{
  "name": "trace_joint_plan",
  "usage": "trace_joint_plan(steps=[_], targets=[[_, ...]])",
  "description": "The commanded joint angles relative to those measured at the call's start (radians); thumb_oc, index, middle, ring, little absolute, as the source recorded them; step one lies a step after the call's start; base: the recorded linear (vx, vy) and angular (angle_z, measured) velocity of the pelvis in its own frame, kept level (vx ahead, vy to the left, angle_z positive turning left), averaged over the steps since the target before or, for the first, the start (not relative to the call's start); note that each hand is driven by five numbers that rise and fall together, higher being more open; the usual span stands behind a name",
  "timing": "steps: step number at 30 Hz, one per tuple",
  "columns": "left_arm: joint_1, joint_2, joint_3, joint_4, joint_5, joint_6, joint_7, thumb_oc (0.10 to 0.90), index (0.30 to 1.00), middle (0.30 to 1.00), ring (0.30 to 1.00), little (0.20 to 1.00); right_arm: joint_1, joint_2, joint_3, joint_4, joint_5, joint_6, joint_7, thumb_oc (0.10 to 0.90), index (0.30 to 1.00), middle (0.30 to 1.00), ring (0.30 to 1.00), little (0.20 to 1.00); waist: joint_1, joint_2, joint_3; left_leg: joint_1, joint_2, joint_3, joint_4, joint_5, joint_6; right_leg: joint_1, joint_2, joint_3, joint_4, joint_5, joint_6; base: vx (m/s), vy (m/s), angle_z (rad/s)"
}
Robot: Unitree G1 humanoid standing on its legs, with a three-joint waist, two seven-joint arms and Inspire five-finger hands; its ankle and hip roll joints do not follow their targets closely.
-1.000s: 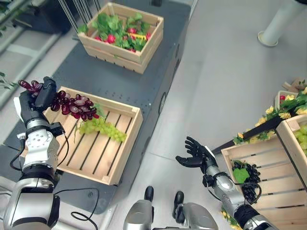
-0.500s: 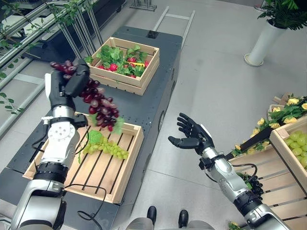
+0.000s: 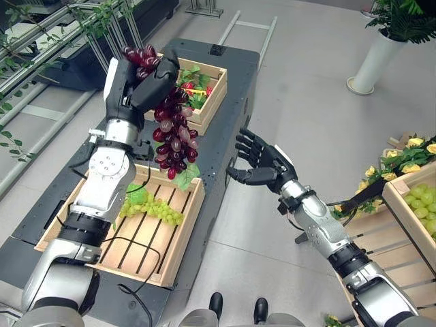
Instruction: Pick up the fruits from the basket on one side to the basket on the other side
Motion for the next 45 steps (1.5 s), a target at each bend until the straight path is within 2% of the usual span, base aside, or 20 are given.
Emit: trace_joint_plan(steps=[1, 6, 16, 23, 28, 34, 39, 43, 44, 45], targets=[[-0.202, -0.044, -0.025, 0.045, -0.013, -0.079, -0.015, 0.400, 0.300, 0.300, 0.300, 0.300, -0.092, 0.018, -0.041, 0.013, 0.073, -0.082, -0.022, 0.800, 0.900, 0.900, 0.900, 0.900, -0.006, 0.058, -0.215, -0.044, -0.039, -0.006, -0.004, -0.058, -0.034, -0.027, 0.021, 0.002, 0.015, -0.003, -0.026, 0.00, 0.000, 0.00], [-0.277, -0.060, -0.069, 0.051, -0.045, -0.045, -0.047, 0.400, 0.300, 0.300, 0.300, 0.300, -0.160, 0.022, -0.029, 0.042, 0.075, -0.058, -0.034, 0.800, 0.900, 0.900, 0.900, 0.900, -0.018, 0.056, -0.227, -0.026, -0.033, 0.013, -0.004, -0.069, -0.036, -0.014, 0.025, 0.014, 0.006, -0.001, -0.024, 0.00, -0.001, -0.02], [-0.335, -0.076, -0.114, 0.048, -0.070, -0.007, -0.095, 0.400, 0.300, 0.300, 0.300, 0.300, -0.225, 0.027, 0.003, 0.032, 0.136, -0.042, 0.041, 0.800, 0.900, 0.900, 0.900, 0.900, -0.027, 0.049, -0.243, -0.025, -0.023, 0.037, -0.004, -0.073, -0.041, -0.018, 0.028, 0.023, 0.002, 0.003, -0.021, -0.01, -0.004, -0.08], [-0.353, -0.104, -0.146, 0.060, -0.088, 0.016, -0.159, 0.400, 0.300, 0.300, 0.300, 0.300, -0.244, 0.047, 0.010, -0.008, 0.139, -0.022, 0.044, 0.800, 0.900, 0.900, 0.900, 0.900, -0.037, 0.048, -0.252, -0.025, -0.021, 0.045, -0.004, -0.072, -0.039, -0.022, 0.030, 0.032, 0.002, 0.007, -0.018, 0.00, -0.012, -0.10], [-0.398, -0.129, -0.189, 0.076, -0.123, 0.027, -0.175, 0.400, 0.300, 0.300, 0.300, 0.300, -0.276, 0.045, 0.045, 0.033, 0.087, 0.033, 0.030, 0.800, 0.900, 0.900, 0.900, 0.900, -0.042, 0.046, -0.257, -0.023, -0.021, 0.051, -0.004, -0.072, -0.038, -0.022, 0.030, 0.037, 0.002, 0.008, -0.018, 0.00, -0.006, -0.03], [-0.443, -0.156, -0.227, 0.072, -0.158, 0.035, -0.172, 0.400, 0.300, 0.300, 0.300, 0.300, -0.322, 0.050, 0.097, 0.119, 0.115, 0.094, 0.061, 0.800, 0.900, 0.900, 0.900, 0.900, -0.039, 0.043, -0.258, -0.023, -0.019, 0.054, -0.004, -0.074, -0.038, -0.021, 0.030, 0.039, 0.002, 0.005, -0.020, 0.00, -0.004, -0.02], [-0.460, -0.168, -0.240, 0.066, -0.169, 0.040, -0.167, 0.400, 0.300, 0.300, 0.300, 0.300, -0.349, 0.052, 0.151, 0.194, 0.109, 0.174, 0.157, 0.800, 0.900, 0.900, 0.900, 0.900, -0.033, 0.037, -0.261, -0.023, -0.017, 0.054, -0.004, -0.075, -0.040, -0.019, 0.031, 0.038, 0.002, 0.000, -0.022, 0.00, 0.000, 0.00], [-0.459, -0.161, -0.243, 0.050, -0.194, 0.045, -0.170, 0.400, 0.300, 0.300, 0.300, 0.300, -0.354, 0.041, 0.166, 0.207, 0.113, 0.174, 0.170, 0.800, 0.900, 0.900, 0.900, 0.900, -0.028, 0.035, -0.263, -0.023, -0.016, 0.052, -0.004, -0.074, -0.041, -0.018, 0.030, 0.034, 0.002, -0.001, -0.023, 0.00, 0.000, 0.00], [-0.455, -0.161, -0.241, 0.044, -0.190, 0.046, -0.172, 0.400, 0.300, 0.300, 0.300, 0.300, -0.358, 0.040, 0.169, 0.212, 0.112, 0.158, 0.167, 0.800, 0.900, 0.900, 0.900, 0.900, -0.026, 0.035, -0.263, -0.023, -0.016, 0.051, -0.004, -0.074, -0.041, -0.017, 0.031, 0.033, 0.002, -0.002, -0.024, 0.00, 0.000, 0.00], [-0.450, -0.159, -0.241, 0.041, -0.182, 0.046, -0.173, 0.400, 0.300, 0.300, 0.300, 0.300, -0.369, 0.041, 0.168, 0.208, 0.138, 0.115, 0.149, 0.800, 0.900, 0.900, 0.900, 0.900, -0.024, 0.035, -0.261, -0.022, -0.016, 0.049, -0.004, -0.073, -0.042, -0.016, 0.031, 0.033, 0.002, -0.002, -0.025, 0.00, 0.000, 0.00]])
